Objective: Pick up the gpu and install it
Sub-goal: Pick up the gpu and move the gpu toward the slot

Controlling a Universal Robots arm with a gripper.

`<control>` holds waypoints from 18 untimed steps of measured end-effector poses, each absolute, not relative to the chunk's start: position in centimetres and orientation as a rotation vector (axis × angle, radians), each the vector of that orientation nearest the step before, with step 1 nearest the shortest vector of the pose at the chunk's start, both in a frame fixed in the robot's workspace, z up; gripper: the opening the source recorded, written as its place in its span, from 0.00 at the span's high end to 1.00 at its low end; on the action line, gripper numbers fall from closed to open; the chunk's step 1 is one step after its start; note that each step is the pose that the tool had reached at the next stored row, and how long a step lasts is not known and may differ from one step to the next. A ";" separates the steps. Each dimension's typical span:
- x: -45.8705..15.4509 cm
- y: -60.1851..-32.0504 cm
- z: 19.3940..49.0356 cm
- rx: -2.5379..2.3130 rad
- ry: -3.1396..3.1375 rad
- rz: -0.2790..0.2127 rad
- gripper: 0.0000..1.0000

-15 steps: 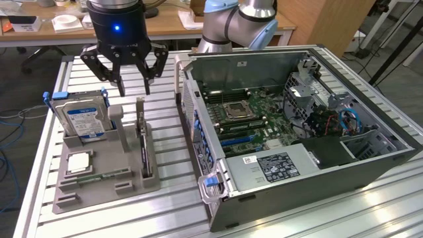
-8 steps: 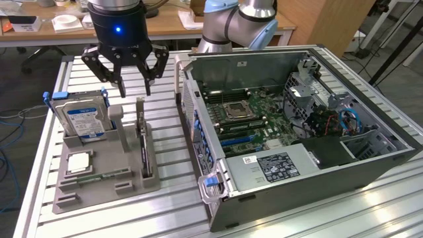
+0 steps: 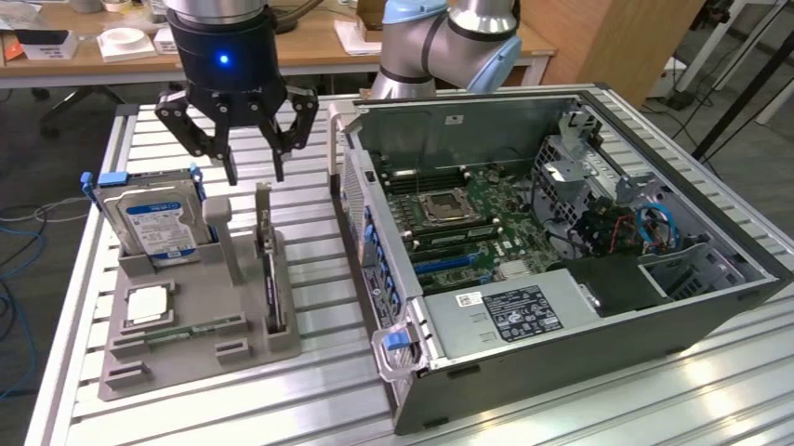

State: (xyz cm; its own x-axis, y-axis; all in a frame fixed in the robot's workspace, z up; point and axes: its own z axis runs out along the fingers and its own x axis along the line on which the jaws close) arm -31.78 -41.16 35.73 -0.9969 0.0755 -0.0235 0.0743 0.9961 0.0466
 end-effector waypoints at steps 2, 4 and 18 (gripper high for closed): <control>-31.8 -41.2 35.7 0.117 3.113 0.071 0.47; -31.7 -41.2 35.6 0.117 3.113 0.071 0.47; -31.7 -41.4 35.1 0.117 3.113 0.071 0.47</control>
State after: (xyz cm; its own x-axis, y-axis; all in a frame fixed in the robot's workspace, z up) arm -31.68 -41.39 35.13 -0.9969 0.0755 -0.0234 0.0743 0.9961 0.0465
